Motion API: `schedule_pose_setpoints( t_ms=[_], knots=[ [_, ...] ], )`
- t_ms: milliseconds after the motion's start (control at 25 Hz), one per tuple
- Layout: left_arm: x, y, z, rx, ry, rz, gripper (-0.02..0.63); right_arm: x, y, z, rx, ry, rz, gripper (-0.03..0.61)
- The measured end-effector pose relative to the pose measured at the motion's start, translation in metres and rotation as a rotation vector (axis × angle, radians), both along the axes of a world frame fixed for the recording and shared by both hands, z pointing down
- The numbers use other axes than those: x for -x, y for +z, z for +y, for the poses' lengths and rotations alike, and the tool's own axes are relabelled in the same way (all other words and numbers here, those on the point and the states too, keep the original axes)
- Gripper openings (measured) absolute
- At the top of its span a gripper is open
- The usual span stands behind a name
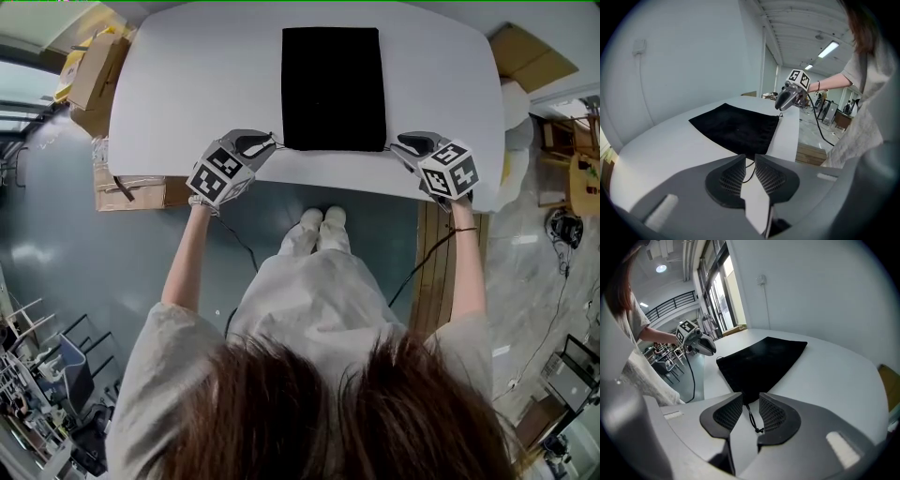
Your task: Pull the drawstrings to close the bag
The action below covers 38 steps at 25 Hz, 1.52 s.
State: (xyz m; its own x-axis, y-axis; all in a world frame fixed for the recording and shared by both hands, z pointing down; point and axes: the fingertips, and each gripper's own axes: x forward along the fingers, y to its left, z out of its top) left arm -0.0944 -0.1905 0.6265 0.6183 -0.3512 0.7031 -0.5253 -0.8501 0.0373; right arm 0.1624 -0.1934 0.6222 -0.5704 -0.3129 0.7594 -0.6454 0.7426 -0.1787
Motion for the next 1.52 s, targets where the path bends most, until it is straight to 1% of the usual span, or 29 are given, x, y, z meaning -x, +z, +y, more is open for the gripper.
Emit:
schedule_pose_setpoints(
  t_ms=[80, 160, 480, 640, 1000, 1320, 1520],
  knots=[
    [-0.002, 0.002, 0.000, -0.001, 0.023, -0.011, 0.057, 0.000, 0.004, 0.002, 0.008, -0.018, 0.021, 0.135],
    [-0.004, 0.007, 0.001, 0.000, 0.051, -0.030, 0.074, 0.000, 0.008, 0.003, 0.013, -0.035, 0.042, 0.143],
    [-0.014, 0.019, 0.001, -0.007, 0.188, -0.137, 0.130, -0.002, 0.020, 0.004, 0.036, -0.085, 0.101, 0.163],
    [-0.014, 0.033, 0.004, 0.003, 0.254, -0.192, 0.153, -0.002, 0.025, 0.005, 0.045, -0.102, 0.123, 0.170],
    [-0.015, 0.046, 0.009, 0.070, 0.262, -0.212, 0.170, 0.002, 0.036, 0.009, 0.064, -0.154, 0.160, 0.175],
    [-0.014, 0.045, 0.009, 0.084, 0.231, -0.201, 0.166, 0.004, 0.043, 0.012, 0.068, -0.184, 0.196, 0.169],
    [-0.013, 0.046, 0.010, 0.097, 0.208, -0.188, 0.144, 0.004, 0.048, 0.012, 0.066, -0.192, 0.219, 0.143]
  ],
)
